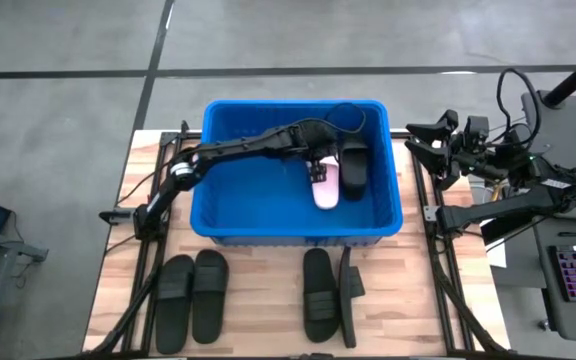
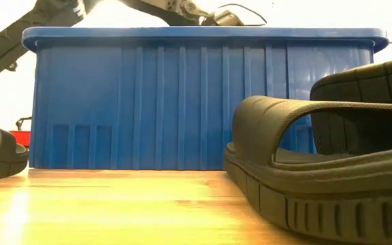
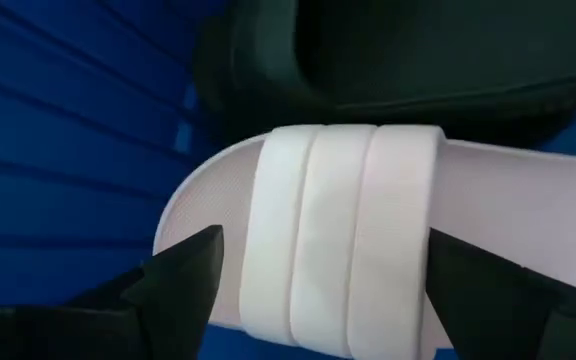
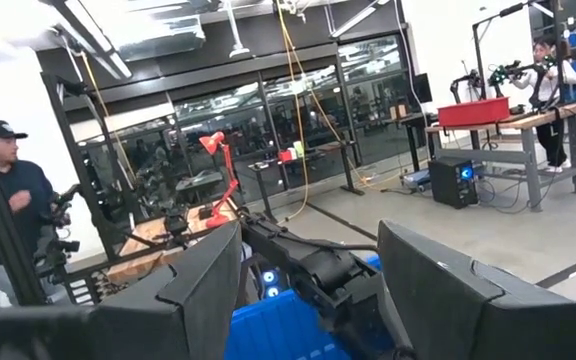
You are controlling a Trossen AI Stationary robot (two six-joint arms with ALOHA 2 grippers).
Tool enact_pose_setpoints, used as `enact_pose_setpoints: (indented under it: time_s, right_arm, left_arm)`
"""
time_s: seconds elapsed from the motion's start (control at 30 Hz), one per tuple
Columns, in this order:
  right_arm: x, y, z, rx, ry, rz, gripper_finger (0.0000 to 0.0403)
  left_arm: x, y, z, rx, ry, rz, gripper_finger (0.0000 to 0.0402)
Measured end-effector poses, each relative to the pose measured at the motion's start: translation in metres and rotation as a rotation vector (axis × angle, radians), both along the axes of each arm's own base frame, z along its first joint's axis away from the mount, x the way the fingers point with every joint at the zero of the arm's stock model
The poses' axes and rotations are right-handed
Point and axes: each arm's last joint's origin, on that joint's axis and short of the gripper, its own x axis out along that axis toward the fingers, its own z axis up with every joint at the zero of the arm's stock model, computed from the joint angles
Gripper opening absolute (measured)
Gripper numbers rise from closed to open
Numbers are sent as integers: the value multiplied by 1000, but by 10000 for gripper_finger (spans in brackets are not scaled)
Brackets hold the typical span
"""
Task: Pick and place slides into bin
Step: Put the pink slide into the bin, then put the black slide into the bin
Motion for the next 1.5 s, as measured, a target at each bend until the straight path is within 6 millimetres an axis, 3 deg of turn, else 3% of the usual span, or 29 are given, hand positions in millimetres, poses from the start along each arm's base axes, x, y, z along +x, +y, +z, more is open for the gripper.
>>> enact_pose_setpoints:
  time_s: [0.1, 0.33, 0.57, 0.9, 1.13, 1.5]
  right_arm:
    - [0, 0, 0, 0, 0, 0, 226]
    - [1, 0, 0, 0, 2, 1, 226]
    - [3, 0, -1, -2, 14, 4, 226]
    - [3, 0, -4, -3, 43, 8, 226]
    - [4, 0, -8, -5, 82, 8, 226]
    - [4, 0, -8, -24, 95, 4, 226]
  left_arm:
    - [-4, -5, 5, -7, 14, -1, 309]
    - [-17, -38, 47, 0, -59, -38, 309]
    - [-40, -86, 104, -32, -240, -94, 309]
    - [-81, -158, 163, -158, -451, -162, 309]
    - [-96, -196, 176, -359, -544, -116, 308]
    - [-106, -244, 169, -516, -503, -127, 308]
